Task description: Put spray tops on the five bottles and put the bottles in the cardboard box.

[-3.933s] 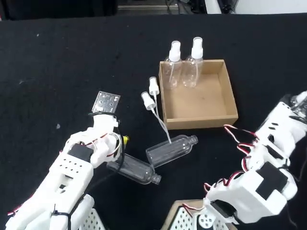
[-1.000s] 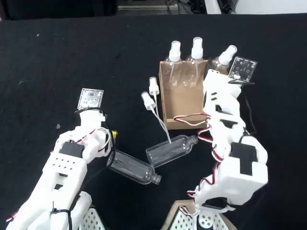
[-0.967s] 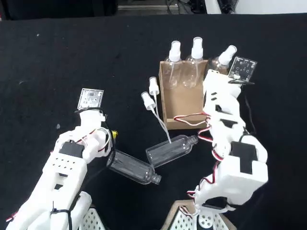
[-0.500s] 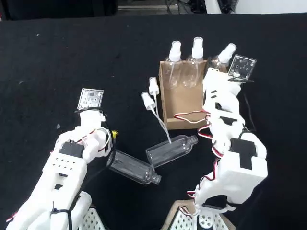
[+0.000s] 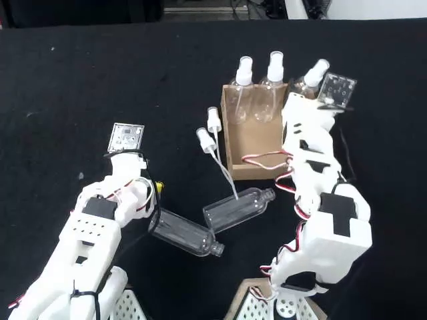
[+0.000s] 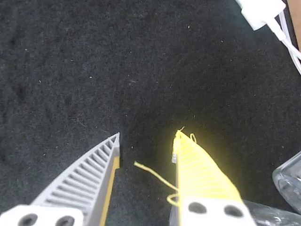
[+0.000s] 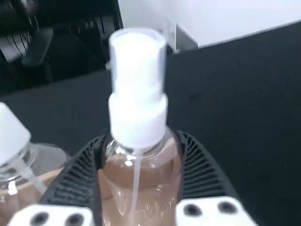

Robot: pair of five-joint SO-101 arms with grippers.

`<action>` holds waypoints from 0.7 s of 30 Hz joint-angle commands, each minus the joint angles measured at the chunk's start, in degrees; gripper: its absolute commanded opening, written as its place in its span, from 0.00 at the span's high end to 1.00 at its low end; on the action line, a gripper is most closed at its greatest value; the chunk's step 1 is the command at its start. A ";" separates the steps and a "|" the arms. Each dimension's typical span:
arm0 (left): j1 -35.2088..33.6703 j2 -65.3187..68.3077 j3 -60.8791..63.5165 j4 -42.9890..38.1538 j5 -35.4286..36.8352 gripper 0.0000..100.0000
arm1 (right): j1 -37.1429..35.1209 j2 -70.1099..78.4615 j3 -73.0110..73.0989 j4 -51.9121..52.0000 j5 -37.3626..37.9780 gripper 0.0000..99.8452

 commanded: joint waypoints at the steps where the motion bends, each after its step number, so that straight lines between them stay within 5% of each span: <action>1: -0.40 -1.14 -2.33 -0.18 -0.09 0.82 | -0.79 -0.22 -2.59 1.85 0.26 0.84; 21: -0.48 -1.14 -2.33 -0.18 -0.26 0.82 | -2.81 -0.31 -2.15 1.93 3.43 0.83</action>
